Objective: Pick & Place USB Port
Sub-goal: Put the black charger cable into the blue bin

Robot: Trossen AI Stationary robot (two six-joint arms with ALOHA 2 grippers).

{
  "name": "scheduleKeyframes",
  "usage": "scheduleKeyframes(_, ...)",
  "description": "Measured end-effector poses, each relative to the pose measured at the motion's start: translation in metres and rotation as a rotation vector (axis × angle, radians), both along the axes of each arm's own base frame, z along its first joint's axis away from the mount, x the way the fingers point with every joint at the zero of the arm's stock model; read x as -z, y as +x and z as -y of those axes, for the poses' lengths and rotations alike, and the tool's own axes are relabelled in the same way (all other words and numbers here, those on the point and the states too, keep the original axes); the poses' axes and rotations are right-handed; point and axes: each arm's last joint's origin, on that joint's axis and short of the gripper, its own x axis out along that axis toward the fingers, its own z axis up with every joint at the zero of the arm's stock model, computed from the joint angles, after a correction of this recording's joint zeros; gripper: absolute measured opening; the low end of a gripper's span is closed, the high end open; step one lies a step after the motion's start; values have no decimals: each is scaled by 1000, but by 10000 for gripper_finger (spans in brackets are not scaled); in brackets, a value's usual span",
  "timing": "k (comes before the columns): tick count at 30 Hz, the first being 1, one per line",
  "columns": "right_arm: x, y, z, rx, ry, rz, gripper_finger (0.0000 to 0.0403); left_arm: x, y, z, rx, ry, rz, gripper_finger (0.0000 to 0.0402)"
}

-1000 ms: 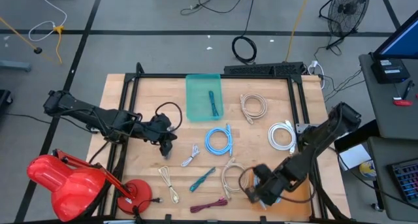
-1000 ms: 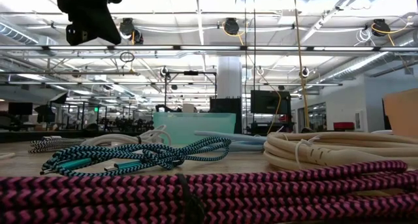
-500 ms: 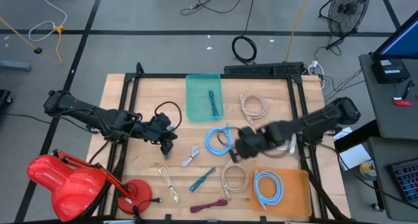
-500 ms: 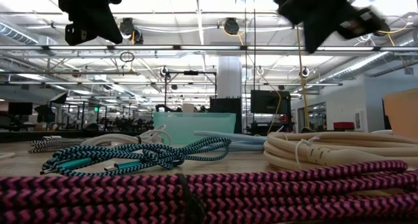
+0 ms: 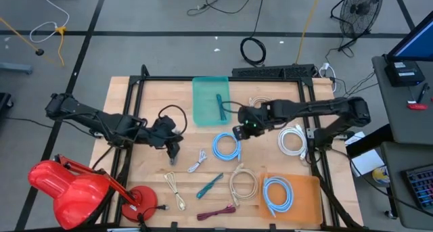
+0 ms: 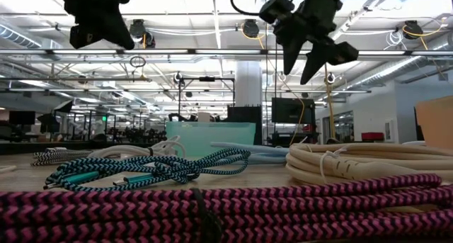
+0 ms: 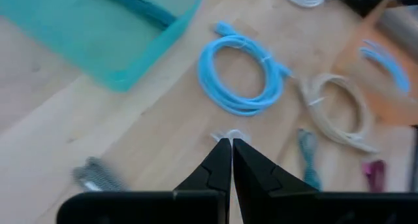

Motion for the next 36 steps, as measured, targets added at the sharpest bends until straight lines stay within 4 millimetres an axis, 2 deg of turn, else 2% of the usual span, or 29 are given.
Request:
scheduleKeyframes(6,0,1,6,21,-22,13,188,19,-14,-17,-176,-76,-264,17)
scheduleKeyframes(9,0,1,0,0,-22,13,191,27,-16,-20,-169,-109,-376,17)
scheduleKeyframes(12,-1,2,-8,-23,-22,16,192,35,-9,-20,-156,-132,-424,30)
scheduleKeyframes(16,-1,2,-22,-56,-19,20,192,52,4,-19,-149,-172,-513,79)
scheduleKeyframes(23,1,-4,-50,-156,-23,-17,188,96,26,-19,-178,-224,-728,193)
scheduleKeyframes(26,2,-9,-62,-201,-27,-55,189,109,35,-19,-183,-244,-742,229)
scheduleKeyframes(29,4,-15,-73,-242,-32,-95,190,115,45,-17,-186,-289,-689,252)
scheduleKeyframes(36,6,-27,-85,-343,-95,-176,186,114,52,-17,-283,-363,-605,266)
